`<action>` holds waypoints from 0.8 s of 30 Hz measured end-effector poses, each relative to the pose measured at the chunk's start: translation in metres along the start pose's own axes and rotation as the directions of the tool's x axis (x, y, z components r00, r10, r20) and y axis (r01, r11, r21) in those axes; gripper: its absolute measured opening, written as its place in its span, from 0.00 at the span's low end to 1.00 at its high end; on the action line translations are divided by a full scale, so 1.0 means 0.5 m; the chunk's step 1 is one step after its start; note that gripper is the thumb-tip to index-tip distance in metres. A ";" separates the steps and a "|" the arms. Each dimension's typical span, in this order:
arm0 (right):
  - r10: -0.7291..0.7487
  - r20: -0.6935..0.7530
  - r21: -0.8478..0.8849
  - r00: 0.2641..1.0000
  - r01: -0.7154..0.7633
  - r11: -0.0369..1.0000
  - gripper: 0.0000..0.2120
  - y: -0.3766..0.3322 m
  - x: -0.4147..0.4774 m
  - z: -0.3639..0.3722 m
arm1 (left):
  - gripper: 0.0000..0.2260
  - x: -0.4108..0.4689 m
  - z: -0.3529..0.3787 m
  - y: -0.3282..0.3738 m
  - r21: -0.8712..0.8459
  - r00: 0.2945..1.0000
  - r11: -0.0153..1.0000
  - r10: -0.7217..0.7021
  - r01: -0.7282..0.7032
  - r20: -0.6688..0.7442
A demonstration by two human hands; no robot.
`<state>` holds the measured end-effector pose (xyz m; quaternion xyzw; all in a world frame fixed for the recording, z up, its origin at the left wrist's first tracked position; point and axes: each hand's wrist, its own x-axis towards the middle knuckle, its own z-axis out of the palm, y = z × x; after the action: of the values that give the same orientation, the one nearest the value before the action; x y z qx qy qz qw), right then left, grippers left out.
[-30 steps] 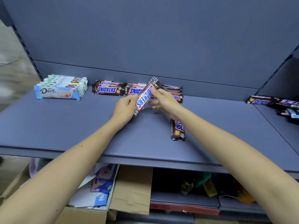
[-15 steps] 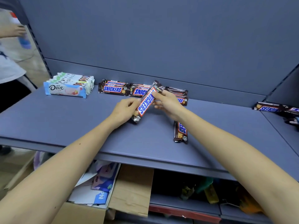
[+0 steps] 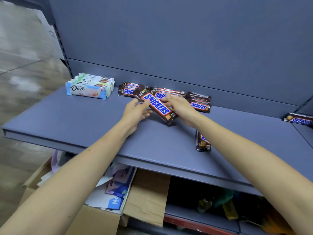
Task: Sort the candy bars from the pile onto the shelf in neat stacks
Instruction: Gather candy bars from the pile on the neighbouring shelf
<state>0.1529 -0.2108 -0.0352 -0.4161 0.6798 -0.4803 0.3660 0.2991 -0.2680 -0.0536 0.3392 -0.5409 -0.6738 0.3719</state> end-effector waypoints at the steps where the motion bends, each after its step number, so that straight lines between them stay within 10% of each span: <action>1: -0.006 -0.017 -0.076 1.000 0.005 0.997 0.18 0.002 0.002 0.004 | 0.06 -0.001 -0.006 -0.001 -0.038 1.000 0.999 -0.022 0.021 -0.021; 10: -0.098 0.039 -0.368 0.994 0.106 0.924 0.09 0.007 0.001 0.050 | 0.07 0.001 -0.064 -0.002 -0.119 0.987 0.987 -0.123 0.111 -0.106; 19: -0.174 -0.030 -0.464 0.984 0.140 0.875 0.09 -0.004 0.022 0.094 | 0.02 0.030 -0.119 0.028 0.344 0.976 0.936 -0.002 0.079 -0.218; 24: -0.169 0.016 -0.562 0.985 0.149 0.814 0.10 -0.005 0.025 0.112 | 0.09 0.019 -0.165 0.008 0.749 0.964 0.661 0.161 0.053 -0.210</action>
<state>0.1988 -0.2425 -0.0492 -0.5522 0.7598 -0.2956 0.1744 0.3658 -0.3162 -0.0652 0.5300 -0.7265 -0.3305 0.2867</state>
